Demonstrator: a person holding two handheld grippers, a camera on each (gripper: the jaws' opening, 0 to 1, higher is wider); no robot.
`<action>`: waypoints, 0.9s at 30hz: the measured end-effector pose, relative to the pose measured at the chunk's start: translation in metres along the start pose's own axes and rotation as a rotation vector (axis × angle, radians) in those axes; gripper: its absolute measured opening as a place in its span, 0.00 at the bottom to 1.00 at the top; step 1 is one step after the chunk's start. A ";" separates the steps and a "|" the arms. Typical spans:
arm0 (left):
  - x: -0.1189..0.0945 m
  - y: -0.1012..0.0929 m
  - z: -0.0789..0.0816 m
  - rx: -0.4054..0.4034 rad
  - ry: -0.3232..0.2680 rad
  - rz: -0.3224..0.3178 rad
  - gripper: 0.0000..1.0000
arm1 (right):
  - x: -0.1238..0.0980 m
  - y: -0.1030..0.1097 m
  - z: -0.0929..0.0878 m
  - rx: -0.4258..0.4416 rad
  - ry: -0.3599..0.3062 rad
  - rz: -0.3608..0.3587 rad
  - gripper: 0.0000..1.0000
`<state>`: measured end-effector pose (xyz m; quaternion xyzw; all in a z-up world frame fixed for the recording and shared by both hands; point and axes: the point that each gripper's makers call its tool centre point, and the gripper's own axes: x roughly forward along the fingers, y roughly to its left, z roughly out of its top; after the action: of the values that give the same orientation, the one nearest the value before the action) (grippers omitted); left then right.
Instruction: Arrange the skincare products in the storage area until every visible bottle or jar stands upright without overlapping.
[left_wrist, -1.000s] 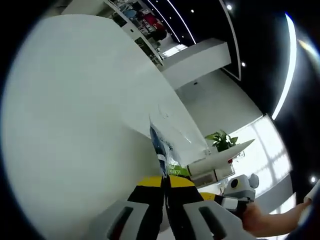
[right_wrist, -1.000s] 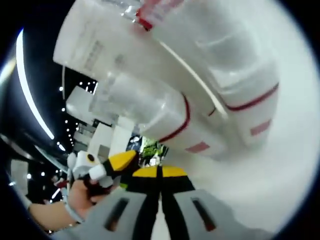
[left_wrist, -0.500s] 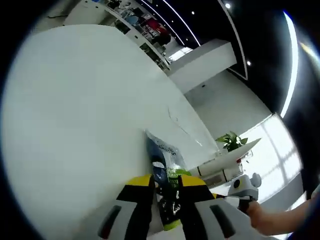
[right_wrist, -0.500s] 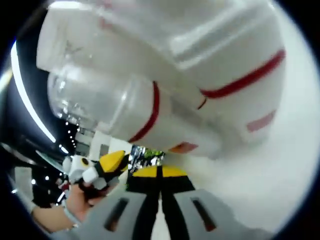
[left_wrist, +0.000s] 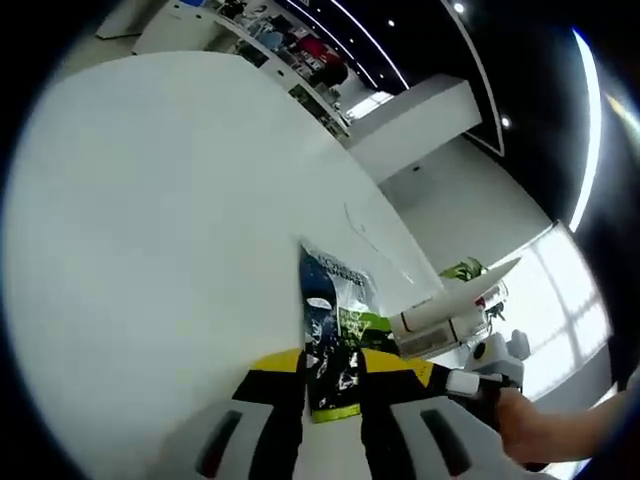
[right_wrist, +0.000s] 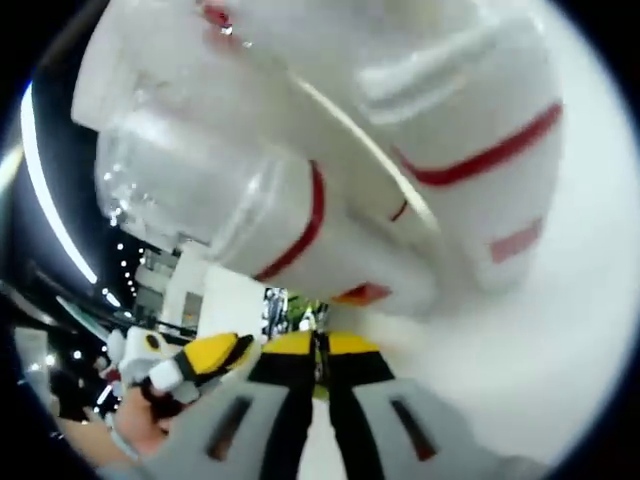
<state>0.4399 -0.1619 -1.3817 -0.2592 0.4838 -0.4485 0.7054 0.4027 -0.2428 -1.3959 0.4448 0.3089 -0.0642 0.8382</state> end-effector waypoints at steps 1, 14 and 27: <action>0.000 0.000 -0.001 0.003 0.006 0.000 0.20 | -0.001 0.000 0.000 -0.004 -0.002 -0.007 0.06; 0.002 0.010 0.002 0.051 0.010 0.033 0.18 | -0.016 -0.006 -0.003 -0.098 -0.042 -0.059 0.11; 0.017 0.000 -0.002 0.078 0.013 0.025 0.18 | -0.041 -0.013 -0.005 -0.179 -0.082 -0.105 0.14</action>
<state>0.4402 -0.1763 -1.3901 -0.2224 0.4737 -0.4598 0.7175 0.3626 -0.2535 -1.3832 0.3483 0.3019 -0.0983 0.8820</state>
